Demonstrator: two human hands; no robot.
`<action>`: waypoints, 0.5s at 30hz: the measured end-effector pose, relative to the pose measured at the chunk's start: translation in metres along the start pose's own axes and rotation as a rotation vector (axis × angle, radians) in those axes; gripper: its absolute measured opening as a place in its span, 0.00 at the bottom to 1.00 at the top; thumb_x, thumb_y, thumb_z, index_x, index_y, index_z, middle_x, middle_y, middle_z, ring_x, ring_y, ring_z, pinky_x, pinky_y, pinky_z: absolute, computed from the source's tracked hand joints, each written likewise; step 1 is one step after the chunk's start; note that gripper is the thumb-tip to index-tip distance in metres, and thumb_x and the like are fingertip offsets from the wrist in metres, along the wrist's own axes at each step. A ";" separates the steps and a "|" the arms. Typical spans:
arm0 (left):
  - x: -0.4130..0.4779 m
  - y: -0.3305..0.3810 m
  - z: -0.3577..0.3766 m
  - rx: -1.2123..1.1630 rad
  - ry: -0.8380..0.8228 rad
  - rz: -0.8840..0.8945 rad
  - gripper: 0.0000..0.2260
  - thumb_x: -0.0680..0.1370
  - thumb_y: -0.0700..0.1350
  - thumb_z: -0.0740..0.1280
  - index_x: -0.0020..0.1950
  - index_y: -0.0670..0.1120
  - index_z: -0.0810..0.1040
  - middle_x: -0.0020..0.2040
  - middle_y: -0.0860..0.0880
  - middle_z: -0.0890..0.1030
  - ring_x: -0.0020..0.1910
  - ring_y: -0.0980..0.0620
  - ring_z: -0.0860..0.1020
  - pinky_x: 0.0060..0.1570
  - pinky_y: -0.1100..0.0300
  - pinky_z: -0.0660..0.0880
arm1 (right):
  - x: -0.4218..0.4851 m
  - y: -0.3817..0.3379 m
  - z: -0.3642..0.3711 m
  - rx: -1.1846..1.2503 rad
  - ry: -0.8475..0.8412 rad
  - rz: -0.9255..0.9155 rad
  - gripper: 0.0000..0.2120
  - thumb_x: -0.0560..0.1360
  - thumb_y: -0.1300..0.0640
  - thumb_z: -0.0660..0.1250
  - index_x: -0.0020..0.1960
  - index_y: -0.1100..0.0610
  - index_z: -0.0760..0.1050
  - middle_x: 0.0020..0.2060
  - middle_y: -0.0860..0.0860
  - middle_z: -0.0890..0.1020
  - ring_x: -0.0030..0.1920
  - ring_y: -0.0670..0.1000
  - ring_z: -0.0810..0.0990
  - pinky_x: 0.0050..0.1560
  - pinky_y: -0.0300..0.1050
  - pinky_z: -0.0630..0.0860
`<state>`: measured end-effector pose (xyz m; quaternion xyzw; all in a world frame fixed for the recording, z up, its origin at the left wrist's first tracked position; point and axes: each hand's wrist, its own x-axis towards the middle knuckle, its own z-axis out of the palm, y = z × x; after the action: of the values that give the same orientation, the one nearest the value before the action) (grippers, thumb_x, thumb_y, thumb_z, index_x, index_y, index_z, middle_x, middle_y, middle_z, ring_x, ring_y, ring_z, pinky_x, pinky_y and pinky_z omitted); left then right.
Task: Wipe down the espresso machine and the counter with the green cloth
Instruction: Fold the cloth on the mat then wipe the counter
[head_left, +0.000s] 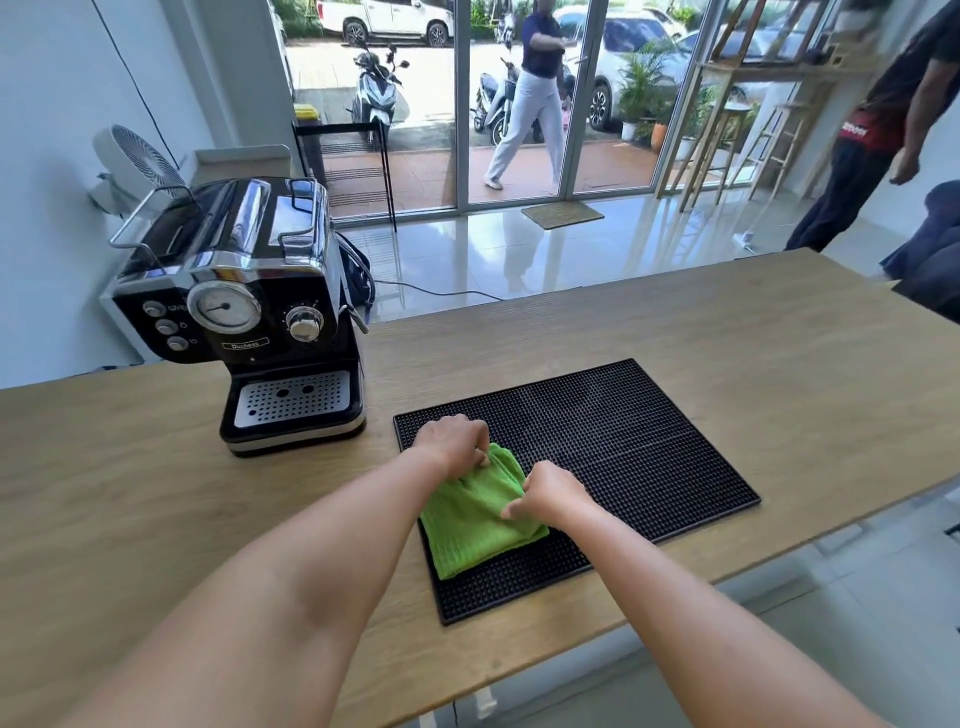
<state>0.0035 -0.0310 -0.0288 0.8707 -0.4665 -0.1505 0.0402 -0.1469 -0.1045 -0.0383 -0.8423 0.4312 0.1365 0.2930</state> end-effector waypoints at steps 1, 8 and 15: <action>-0.001 -0.002 -0.003 -0.061 0.002 -0.013 0.09 0.75 0.55 0.68 0.53 0.56 0.78 0.57 0.51 0.77 0.57 0.48 0.76 0.54 0.54 0.71 | -0.002 -0.001 -0.002 0.023 -0.006 0.003 0.18 0.65 0.45 0.78 0.39 0.53 0.71 0.42 0.50 0.80 0.39 0.51 0.79 0.35 0.45 0.77; -0.007 -0.019 -0.051 -0.471 0.036 -0.051 0.07 0.72 0.52 0.73 0.47 0.53 0.79 0.48 0.50 0.83 0.50 0.51 0.80 0.54 0.57 0.76 | -0.014 -0.011 -0.056 0.177 -0.007 -0.023 0.12 0.73 0.55 0.75 0.49 0.64 0.81 0.37 0.54 0.84 0.30 0.49 0.80 0.25 0.39 0.72; -0.032 -0.023 -0.107 -0.644 0.071 0.026 0.08 0.75 0.40 0.70 0.52 0.49 0.83 0.43 0.48 0.85 0.34 0.54 0.81 0.40 0.56 0.81 | -0.034 -0.050 -0.121 0.052 0.064 -0.128 0.12 0.75 0.62 0.71 0.56 0.67 0.79 0.38 0.55 0.78 0.30 0.48 0.72 0.26 0.38 0.69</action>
<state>0.0376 0.0006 0.0757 0.8120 -0.4042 -0.2592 0.3318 -0.1293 -0.1336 0.0923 -0.8641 0.3892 0.0793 0.3092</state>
